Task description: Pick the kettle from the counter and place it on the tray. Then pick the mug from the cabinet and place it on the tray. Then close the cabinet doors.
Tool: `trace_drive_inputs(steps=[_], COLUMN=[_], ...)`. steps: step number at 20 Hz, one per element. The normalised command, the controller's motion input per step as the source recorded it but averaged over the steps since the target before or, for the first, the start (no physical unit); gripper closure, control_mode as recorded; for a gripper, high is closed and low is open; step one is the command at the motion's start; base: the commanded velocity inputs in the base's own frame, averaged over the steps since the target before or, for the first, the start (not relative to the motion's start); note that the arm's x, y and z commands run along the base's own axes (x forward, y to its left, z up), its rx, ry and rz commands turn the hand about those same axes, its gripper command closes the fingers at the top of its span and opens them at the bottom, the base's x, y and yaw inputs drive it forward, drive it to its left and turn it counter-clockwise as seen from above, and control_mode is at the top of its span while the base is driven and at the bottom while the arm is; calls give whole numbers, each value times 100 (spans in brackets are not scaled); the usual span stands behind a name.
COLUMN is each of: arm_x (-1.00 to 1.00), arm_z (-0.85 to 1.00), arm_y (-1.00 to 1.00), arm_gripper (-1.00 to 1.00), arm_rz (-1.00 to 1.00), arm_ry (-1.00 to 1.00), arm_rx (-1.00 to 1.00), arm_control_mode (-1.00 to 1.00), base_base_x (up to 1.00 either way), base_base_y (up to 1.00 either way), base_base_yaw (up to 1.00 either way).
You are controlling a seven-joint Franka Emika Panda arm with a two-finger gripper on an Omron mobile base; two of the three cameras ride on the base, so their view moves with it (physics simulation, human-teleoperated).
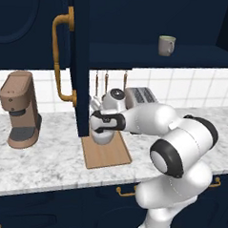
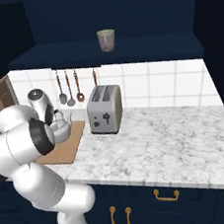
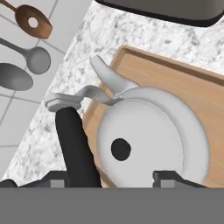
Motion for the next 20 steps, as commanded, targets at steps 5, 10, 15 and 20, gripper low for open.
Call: trace_drive_inputs(steps=[5, 10, 15, 20], arm_x=[-1, -10, -7, -19], arm_z=[0, 22, 41, 39], arm_y=[-25, -11, 0, 0], arm_gripper=[-100, -100, -100, -100], arm_rz=[0, 0, 2, 1], arm_ry=[0, 0, 0, 0], arm_rx=[1, 0, -1, -4], arm_control_mode=[-100, -100, -100, -100], base_base_x=[0, 0, 0, 0], base_base_y=[0, 0, 0, 0], base_base_yaw=[0, 0, 0, 0])
